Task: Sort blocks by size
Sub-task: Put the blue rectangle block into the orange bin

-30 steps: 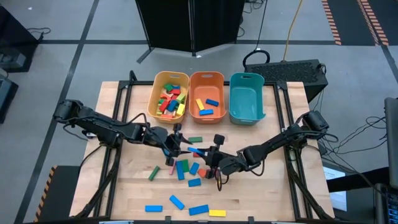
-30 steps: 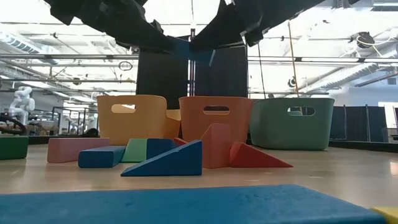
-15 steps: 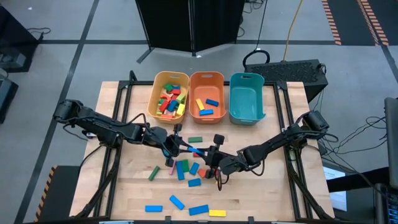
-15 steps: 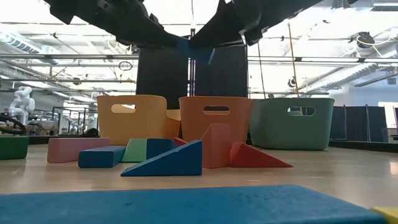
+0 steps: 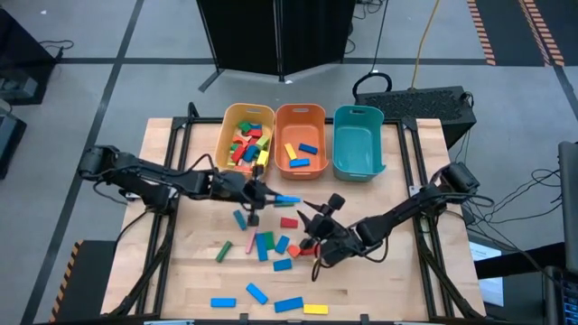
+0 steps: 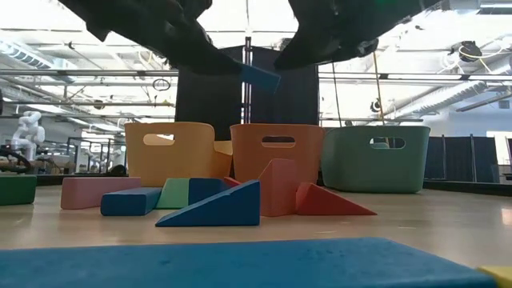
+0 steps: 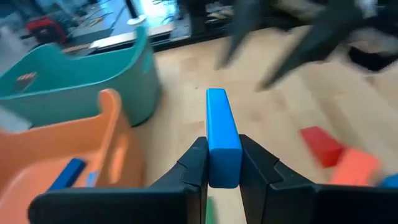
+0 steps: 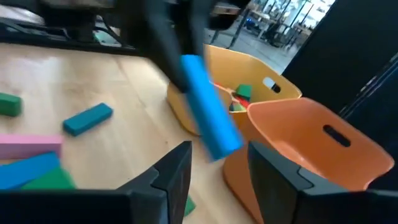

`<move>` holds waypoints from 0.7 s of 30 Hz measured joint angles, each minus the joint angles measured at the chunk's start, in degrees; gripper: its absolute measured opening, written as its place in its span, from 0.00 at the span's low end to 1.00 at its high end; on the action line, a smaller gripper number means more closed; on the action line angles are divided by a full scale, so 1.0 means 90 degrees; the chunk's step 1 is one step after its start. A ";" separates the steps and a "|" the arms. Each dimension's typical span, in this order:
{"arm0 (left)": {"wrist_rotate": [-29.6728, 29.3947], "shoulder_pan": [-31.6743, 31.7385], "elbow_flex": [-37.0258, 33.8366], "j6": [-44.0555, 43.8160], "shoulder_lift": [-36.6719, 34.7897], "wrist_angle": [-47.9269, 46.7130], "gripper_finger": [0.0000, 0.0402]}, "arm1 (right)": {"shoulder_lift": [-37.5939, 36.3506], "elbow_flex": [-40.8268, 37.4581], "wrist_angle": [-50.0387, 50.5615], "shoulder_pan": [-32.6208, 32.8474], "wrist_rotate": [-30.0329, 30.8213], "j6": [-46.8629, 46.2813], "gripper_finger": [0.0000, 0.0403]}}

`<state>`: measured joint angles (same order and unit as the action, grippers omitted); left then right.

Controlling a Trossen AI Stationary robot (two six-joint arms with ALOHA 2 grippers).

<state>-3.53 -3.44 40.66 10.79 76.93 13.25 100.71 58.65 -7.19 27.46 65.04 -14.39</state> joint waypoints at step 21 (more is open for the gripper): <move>0.0791 0.2007 0.0000 -0.0114 0.0134 0.0540 0.13 | 0.0364 -0.0002 0.1698 0.0085 -0.0629 -0.3585 0.35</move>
<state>3.59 14.62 40.66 9.76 78.13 18.11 103.98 58.63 8.10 28.23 59.38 -46.66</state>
